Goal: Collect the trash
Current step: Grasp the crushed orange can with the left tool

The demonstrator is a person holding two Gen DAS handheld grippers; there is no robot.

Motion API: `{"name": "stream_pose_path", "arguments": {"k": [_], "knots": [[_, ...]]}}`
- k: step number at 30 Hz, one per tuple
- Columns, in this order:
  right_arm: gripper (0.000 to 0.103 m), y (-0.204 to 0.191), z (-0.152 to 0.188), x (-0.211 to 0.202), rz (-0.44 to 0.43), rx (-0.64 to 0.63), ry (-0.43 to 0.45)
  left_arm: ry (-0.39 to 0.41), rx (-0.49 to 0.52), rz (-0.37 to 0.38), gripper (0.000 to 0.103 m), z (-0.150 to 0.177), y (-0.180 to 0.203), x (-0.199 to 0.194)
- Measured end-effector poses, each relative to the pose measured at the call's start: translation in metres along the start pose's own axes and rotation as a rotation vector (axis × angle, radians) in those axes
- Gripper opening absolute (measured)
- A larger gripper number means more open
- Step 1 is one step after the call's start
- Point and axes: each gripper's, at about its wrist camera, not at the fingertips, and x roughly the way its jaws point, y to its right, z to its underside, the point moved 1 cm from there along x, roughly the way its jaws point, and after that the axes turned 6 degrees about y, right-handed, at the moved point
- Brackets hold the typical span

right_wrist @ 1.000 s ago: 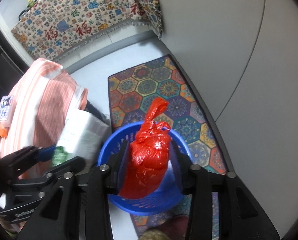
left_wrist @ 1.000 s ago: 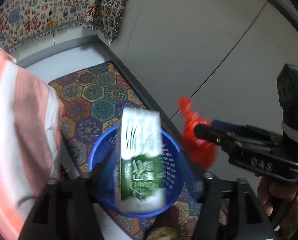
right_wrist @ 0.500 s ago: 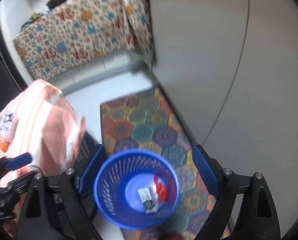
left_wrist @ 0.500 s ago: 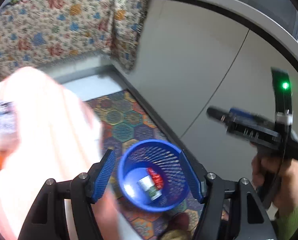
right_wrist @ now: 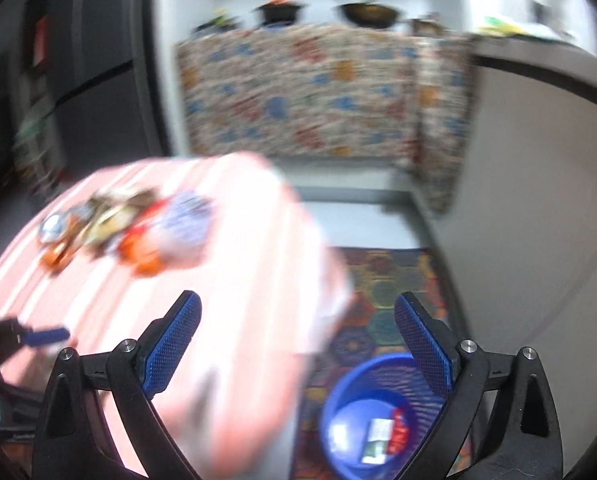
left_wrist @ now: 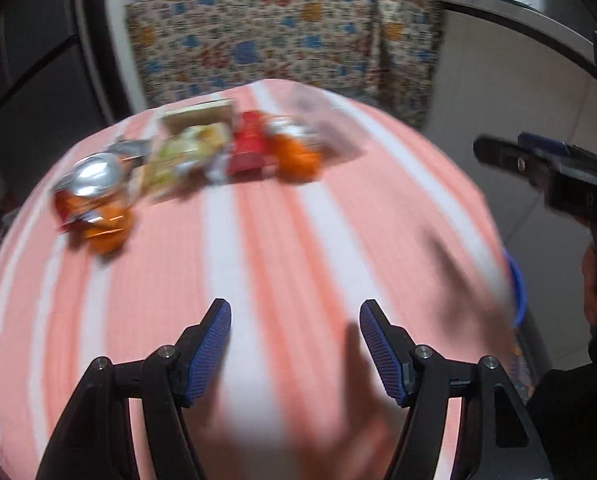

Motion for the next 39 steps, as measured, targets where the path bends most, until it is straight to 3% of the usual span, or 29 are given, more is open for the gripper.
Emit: {"name": "stream_pose_path", "arguments": {"k": [5, 8, 10, 17, 25, 28, 30, 34, 39], "knots": [[0.097, -0.074, 0.021, 0.029, -0.126, -0.064, -0.104, -0.016, -0.065, -0.098, 0.068, 0.015, -0.06, -0.007], [0.097, -0.105, 0.033, 0.043, -0.149, -0.121, -0.152, -0.041, -0.113, -0.124, 0.069, 0.022, -0.085, -0.005], [0.097, -0.117, 0.039, 0.049, -0.154, -0.15, -0.176, -0.048, -0.155, -0.11, 0.074, 0.025, -0.094, -0.005], [0.098, -0.13, 0.044, 0.063, -0.162, -0.172, -0.221, -0.029, -0.172, -0.124, 0.088, 0.0, -0.116, 0.023], [0.103, -0.125, 0.043, 0.067, -0.172, -0.14, -0.246, -0.023, -0.229, -0.158, 0.088, -0.037, -0.166, 0.059], [0.103, -0.126, 0.043, 0.067, -0.174, -0.14, -0.246, -0.016, -0.213, -0.137, 0.081, -0.043, -0.166, 0.065], [0.103, -0.126, 0.044, 0.066, -0.174, -0.14, -0.245, 0.001, -0.202, -0.129, 0.056, -0.044, -0.165, 0.064], [0.103, -0.127, 0.043, 0.066, -0.172, -0.14, -0.246, 0.003, -0.193, -0.11, 0.056, -0.037, -0.164, 0.054], [0.103, -0.126, 0.043, 0.067, -0.181, -0.138, -0.249, -0.015, -0.175, -0.033, 0.056, -0.009, -0.158, 0.022]]}}
